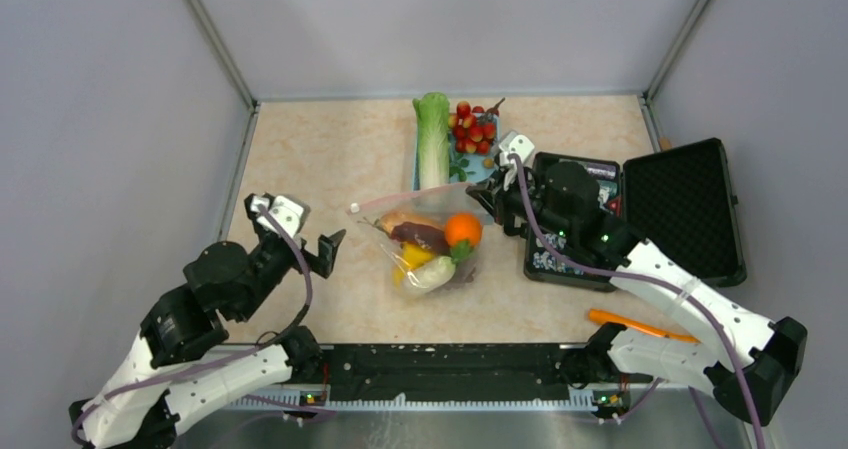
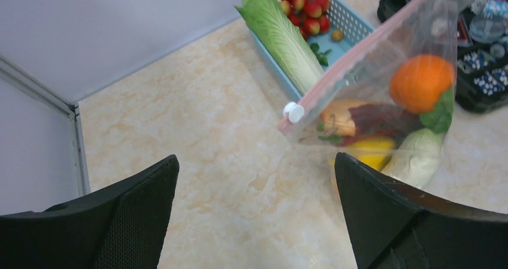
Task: Place the food in the zip-top bag and seal the zipper
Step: Zip the zipper food storage bag at the center of the board.
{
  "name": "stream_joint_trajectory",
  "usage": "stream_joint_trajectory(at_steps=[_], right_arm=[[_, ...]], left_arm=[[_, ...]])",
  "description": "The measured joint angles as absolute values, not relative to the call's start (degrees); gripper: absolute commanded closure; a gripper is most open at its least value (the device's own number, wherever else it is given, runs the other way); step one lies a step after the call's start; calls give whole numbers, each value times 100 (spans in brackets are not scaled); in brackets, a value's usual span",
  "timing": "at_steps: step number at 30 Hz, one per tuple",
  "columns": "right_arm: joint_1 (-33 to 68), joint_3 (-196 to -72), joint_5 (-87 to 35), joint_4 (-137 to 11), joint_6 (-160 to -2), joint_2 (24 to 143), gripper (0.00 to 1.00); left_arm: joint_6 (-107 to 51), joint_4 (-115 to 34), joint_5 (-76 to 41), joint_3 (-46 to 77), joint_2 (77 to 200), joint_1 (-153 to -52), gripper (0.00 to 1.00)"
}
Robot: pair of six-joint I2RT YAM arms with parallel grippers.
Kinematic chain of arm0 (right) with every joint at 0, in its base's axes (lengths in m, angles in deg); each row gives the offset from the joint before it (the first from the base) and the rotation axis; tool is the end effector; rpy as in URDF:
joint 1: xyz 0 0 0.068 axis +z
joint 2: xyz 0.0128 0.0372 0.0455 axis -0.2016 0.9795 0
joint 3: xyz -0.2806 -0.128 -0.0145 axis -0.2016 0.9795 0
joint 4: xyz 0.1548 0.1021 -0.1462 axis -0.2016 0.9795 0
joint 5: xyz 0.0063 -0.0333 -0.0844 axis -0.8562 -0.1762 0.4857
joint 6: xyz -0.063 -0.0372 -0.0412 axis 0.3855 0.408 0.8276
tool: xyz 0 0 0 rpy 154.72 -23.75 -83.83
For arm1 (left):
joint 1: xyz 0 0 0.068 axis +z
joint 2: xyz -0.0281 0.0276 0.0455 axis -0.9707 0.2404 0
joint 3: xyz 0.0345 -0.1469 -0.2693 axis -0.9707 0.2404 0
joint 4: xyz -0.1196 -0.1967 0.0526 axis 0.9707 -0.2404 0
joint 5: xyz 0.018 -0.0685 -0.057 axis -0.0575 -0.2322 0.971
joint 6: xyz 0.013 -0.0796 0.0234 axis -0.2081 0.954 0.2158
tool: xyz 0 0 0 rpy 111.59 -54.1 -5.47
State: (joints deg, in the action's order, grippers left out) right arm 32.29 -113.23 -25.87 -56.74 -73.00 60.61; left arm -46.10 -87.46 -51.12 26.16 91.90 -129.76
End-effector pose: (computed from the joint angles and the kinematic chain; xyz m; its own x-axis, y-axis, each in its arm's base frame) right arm 0.1562 0.1629 0.3917 -0.1046 -0.1303 -0.9859 -0.7784 0.6278 -0.0004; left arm 0.0508 -0.0155 0.3974 -0.0687 0.2550 -0.9645 0.4863 0.8527 0.1908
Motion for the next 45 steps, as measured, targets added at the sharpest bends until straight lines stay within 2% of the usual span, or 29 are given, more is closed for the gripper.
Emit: stream_joint_trajectory(at_steps=[6,11,14,19,25,27,31,35,37,42,45], right_arm=[[3222,-11314,-3350,-6061,-7564,6266,100],[3666,-11878,-3645,-6024,-7466,6929,100],[4068,-12378,-3794,-5983,-7300,7298,100],[4189,-13366,-4458,-5792,-7206,7897,100],[4189,-13970,-5203,-5906,-7173,8222,100],[4189,-13720,-5258,-5989,-7064,8091,100],[4040,-11998,-5216,-6052,-6793,7259,100],[3157,-10446,-5442,-5672,-6788,6500,100],[2853,-10155,-5389,-5336,-6784,6170,100],[2805,-9845,-5232,-5117,-6865,5042,100],[2801,-9725,-4469,-5176,-7190,4616,100]], left_arm=[[-4218,-8371,-5730,2602,9140,-12976,1],[-3571,-9232,-6948,1798,9876,-12976,1],[-3303,-9247,-7328,1555,9852,-12976,1],[-3136,-9334,-7472,1225,9214,-12980,1],[-3169,-9192,-7461,939,9667,-12982,1],[-3276,-9144,-7394,1062,9809,-12982,1],[-3392,-9090,-7273,1243,9737,-12991,1],[-3403,-8902,-7153,1481,9522,-12991,1],[-3399,-8858,-7020,1590,9562,-12991,1],[-3388,-8683,-6646,1783,10086,-12991,1],[-3383,-8504,-6380,2045,10359,-12978,1]])
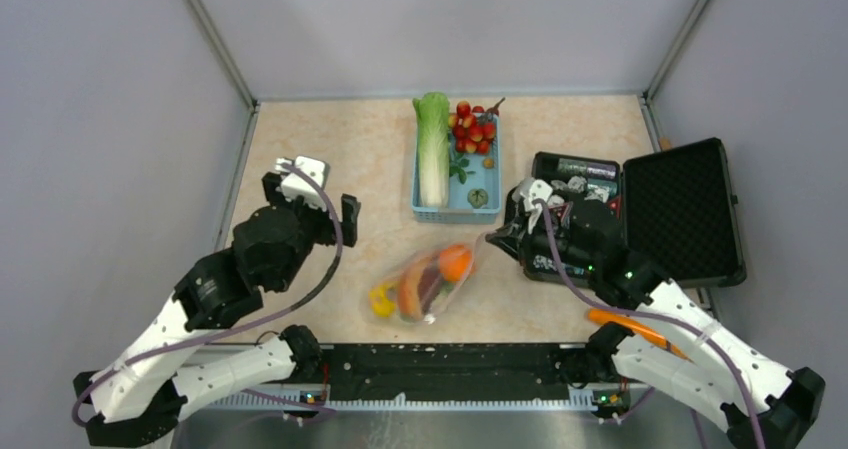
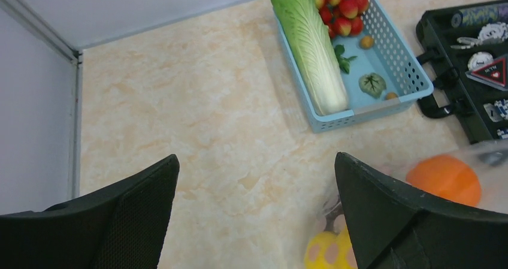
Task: Place the food in the zip-top bag and seal the zipper
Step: Zip the zipper food storage bag at the center of the board, then place the zipper food storage bag at the center of the board.
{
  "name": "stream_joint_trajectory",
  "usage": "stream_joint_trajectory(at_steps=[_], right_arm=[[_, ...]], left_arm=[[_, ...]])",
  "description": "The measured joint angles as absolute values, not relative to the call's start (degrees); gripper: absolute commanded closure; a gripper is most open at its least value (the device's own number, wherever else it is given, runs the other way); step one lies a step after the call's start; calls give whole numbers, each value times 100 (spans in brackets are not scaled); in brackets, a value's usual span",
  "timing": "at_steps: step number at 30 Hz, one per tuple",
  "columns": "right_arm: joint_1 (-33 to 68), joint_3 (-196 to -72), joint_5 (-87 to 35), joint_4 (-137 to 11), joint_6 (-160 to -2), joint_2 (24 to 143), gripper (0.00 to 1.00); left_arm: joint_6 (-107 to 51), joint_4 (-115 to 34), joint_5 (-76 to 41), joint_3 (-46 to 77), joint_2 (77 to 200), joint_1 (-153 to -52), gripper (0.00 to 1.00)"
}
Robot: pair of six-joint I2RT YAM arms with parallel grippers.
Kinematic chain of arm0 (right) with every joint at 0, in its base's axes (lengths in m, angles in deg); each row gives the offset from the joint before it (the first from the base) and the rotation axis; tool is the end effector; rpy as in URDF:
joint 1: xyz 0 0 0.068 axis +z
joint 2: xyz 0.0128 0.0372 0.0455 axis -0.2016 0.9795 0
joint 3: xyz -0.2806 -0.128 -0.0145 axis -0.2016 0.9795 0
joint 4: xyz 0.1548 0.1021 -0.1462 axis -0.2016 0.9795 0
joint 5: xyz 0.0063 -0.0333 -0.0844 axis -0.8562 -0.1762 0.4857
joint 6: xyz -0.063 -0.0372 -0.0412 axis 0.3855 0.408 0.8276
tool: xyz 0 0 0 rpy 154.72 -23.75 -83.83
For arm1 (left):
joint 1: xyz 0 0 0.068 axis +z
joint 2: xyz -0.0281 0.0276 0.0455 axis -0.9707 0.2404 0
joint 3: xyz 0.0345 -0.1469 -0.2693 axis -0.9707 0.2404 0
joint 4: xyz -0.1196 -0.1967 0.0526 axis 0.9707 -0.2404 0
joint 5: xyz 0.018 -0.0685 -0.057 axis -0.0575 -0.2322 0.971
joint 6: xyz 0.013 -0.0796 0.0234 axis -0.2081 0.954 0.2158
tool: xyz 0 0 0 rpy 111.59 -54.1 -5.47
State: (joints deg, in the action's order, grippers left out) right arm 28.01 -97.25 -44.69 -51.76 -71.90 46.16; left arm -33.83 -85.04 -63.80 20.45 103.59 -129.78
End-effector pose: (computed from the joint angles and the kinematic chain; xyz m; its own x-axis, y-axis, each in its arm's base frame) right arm 0.1012 0.1254 0.3234 -0.1782 -0.1952 -0.9644 -0.9049 0.4174 0.0828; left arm 0.0862 -0.0404 0.4253 -0.1848 0.1087 -0.9767 0.2607 0.9637 0.0579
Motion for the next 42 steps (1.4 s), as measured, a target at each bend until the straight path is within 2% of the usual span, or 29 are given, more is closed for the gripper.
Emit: stream_joint_trajectory(at_steps=[6,12,17,22,28,29,31,33,34,36,42], right_arm=[[2475,-9672,-2720,-5458,-7874,4902,100],[2108,-9712,-2006,-5598,-8257,5879,100],[1996,-10022,-2087,-5626,-8342,6642,100],[2060,-10625,-2845,-5825,-8500,7368,100],[2615,-10381,-3088,-6494,-8830,7711,100],[2656,-10378,-3085,-6501,-8849,7774,94],[2678,-10392,-3020,-6479,-8884,7847,74],[2676,-10492,-2856,-6321,-8884,7851,43],[2676,-10588,-2736,-6243,-8882,7849,23],[2674,-10763,-2445,-6146,-8823,7772,14],[2565,-10837,-1426,-6022,-8587,6548,9]], left_arm=[[-3198,-8172,-5778,2371,10770,-12880,1],[-2734,-7667,-4834,3184,11114,-12834,1],[-2350,-7409,-4321,3826,11328,-12829,1],[-2122,-7216,-4242,4010,11350,-12821,1],[-2015,-7009,-4397,4012,11347,-12748,1],[-2006,-6967,-4423,4012,11347,-12727,1],[-1987,-6921,-4467,4012,11347,-12696,1],[-1969,-6910,-4506,4012,11347,-12657,1],[-1967,-6908,-4526,4012,11341,-12639,1],[-1952,-6906,-4579,4014,11297,-12609,1],[-1998,-6825,-4725,4060,11013,-12416,1]])
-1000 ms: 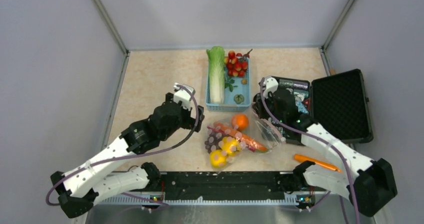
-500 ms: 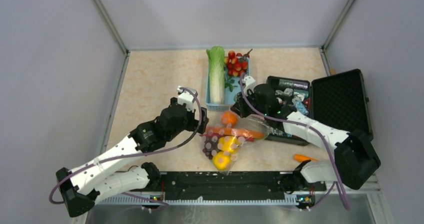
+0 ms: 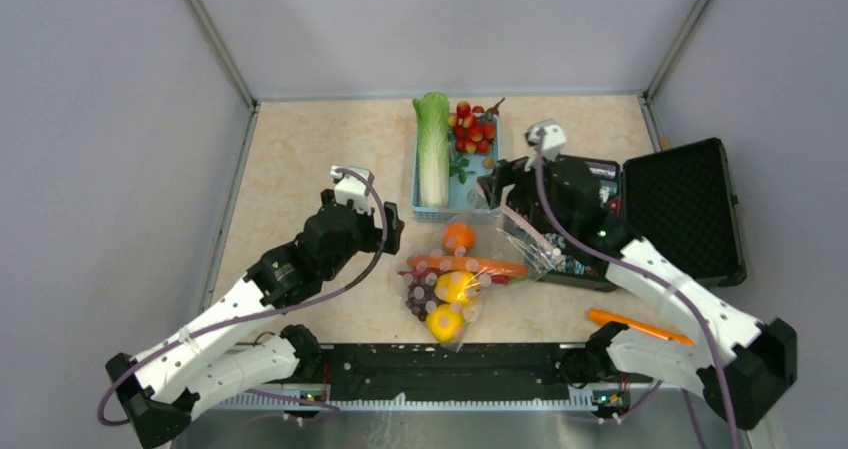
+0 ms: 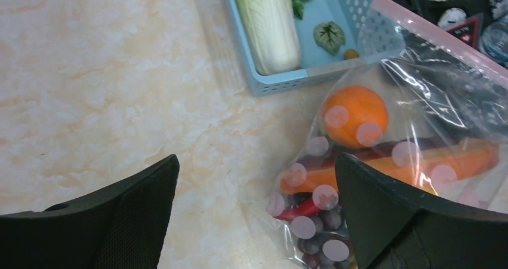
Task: Place the food in the zip-top bag and seal the zipper
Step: Place the zipper food storage bag at the center of the board, then reset both arms
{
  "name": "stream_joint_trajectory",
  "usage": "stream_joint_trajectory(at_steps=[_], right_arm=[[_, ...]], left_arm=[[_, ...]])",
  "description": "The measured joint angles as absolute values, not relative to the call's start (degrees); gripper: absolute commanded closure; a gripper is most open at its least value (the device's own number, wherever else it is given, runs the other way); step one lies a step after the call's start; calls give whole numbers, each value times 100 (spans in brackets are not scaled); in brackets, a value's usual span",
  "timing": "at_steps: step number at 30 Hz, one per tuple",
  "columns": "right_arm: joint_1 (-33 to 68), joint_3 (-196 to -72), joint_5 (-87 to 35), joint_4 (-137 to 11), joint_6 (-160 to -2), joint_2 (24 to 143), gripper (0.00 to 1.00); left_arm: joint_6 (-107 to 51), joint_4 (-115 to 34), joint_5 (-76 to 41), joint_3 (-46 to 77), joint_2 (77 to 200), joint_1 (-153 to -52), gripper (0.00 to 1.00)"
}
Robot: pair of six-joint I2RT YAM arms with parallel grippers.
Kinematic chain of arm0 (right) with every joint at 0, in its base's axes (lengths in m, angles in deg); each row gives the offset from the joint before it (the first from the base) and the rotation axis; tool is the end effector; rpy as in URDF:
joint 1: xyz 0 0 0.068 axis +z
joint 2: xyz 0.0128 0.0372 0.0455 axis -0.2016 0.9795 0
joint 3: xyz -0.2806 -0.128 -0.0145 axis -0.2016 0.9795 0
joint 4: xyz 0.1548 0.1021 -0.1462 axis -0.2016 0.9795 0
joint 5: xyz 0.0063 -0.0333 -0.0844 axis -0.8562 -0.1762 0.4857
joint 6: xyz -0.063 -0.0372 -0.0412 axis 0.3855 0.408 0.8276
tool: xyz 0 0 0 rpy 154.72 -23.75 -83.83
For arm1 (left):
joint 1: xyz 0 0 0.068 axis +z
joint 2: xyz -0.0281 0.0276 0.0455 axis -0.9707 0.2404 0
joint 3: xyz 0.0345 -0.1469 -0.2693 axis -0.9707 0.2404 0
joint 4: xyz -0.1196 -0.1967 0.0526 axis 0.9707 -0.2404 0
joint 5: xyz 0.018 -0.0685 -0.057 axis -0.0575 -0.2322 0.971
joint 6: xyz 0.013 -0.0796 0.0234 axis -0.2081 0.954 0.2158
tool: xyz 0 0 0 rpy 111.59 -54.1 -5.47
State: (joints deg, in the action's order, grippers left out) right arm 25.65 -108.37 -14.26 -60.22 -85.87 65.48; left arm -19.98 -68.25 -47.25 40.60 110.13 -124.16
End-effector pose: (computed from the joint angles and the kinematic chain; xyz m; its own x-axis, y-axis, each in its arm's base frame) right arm 0.2021 0.1464 0.3506 -0.3237 0.0063 -0.9461 -0.4882 0.8555 0.1727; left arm 0.1269 -0.1006 0.3333 -0.4269 -0.0010 -0.9043 0.3420 0.9255 -0.1625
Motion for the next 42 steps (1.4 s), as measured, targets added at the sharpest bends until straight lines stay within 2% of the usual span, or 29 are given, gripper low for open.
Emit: stream_joint_trajectory(at_steps=[4,8,13,20,31,42], right_arm=[[2296,-10448,-727,-6361,-8602,5372,7],[1950,-9806,-286,-6376,-8847,4721,6],[1644,-9251,-113,-5908,-9208,4502,5],[984,-9240,-279,-5078,-9557,4271,4],[956,-9268,-224,-4361,-9946,3650,4],[956,-9268,-449,-4245,-9981,3626,8]], left_arm=[[-2044,-6819,-4723,4060,11039,-11903,1],[-2059,-6788,-4655,4062,11011,-11402,1],[-2061,-6709,-4220,4060,10987,-10790,1],[-1598,-6764,-3973,4006,11256,-9841,1],[-990,-6851,-3569,4038,11295,-8777,1],[-533,-7120,-3870,4038,10910,-8637,1]])
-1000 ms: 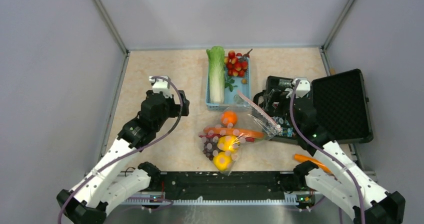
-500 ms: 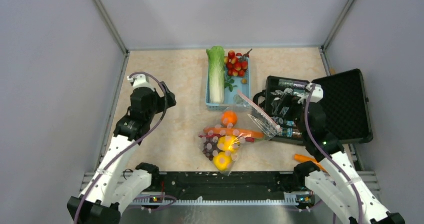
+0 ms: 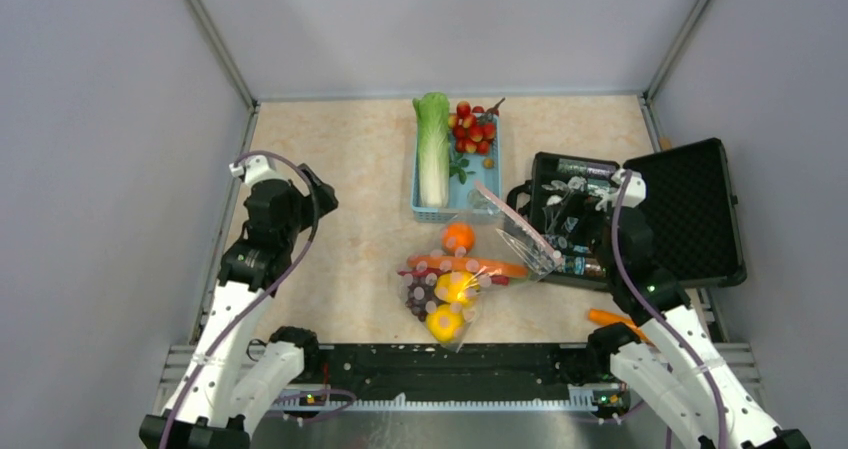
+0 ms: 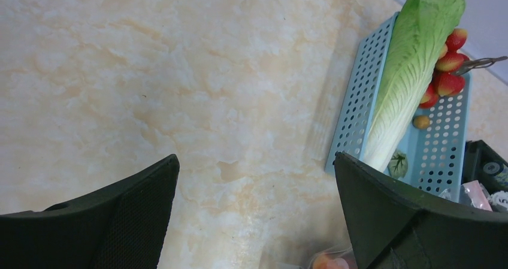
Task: Place the food in the zip-top bag and seal the zipper
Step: Reset both arms
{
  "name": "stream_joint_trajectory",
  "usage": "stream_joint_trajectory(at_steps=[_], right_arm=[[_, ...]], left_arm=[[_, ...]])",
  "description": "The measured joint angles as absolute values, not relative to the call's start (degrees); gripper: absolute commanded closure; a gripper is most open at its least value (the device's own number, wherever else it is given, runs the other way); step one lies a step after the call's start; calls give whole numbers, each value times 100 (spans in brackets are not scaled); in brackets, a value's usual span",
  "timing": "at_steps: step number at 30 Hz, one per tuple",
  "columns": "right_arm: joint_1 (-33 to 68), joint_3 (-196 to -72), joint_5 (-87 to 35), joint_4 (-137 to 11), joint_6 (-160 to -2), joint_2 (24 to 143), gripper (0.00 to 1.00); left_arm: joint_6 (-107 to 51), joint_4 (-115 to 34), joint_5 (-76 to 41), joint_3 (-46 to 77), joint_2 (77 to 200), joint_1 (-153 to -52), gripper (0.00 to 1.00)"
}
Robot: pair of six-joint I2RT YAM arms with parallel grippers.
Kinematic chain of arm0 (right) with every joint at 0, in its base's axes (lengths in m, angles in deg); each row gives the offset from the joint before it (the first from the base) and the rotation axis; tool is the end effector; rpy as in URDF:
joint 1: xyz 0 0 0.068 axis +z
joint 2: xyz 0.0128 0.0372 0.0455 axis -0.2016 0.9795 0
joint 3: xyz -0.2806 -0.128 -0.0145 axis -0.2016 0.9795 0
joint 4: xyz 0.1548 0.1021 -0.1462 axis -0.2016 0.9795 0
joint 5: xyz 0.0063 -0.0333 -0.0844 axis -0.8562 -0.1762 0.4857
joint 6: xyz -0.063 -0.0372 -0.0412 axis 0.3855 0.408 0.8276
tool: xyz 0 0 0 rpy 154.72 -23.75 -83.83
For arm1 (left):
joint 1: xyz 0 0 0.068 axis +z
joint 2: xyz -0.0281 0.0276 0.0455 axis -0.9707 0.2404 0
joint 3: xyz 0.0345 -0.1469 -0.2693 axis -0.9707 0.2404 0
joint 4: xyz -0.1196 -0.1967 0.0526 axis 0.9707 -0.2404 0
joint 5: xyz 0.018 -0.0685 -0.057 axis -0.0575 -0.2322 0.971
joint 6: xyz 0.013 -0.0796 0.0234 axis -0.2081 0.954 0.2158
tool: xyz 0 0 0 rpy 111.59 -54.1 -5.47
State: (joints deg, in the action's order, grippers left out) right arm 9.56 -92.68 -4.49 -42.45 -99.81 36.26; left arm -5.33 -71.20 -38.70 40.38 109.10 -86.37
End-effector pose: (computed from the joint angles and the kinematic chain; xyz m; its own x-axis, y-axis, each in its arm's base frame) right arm 0.1208 0.0273 0.2921 -0.3482 0.3137 -0.8834 0.0179 0.9444 0.3284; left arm 0.1559 -0.0113 0.3290 -0.3506 -0.4995 -0.7922 -0.2741 0.8636 -0.4232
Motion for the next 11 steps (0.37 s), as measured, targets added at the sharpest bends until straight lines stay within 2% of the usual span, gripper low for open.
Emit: stream_joint_trajectory(at_steps=[11], right_arm=[[956,-9268,-476,-4282,-10005,3436,8]], left_arm=[[-420,-7153,-4130,4038,10886,-8637,1]])
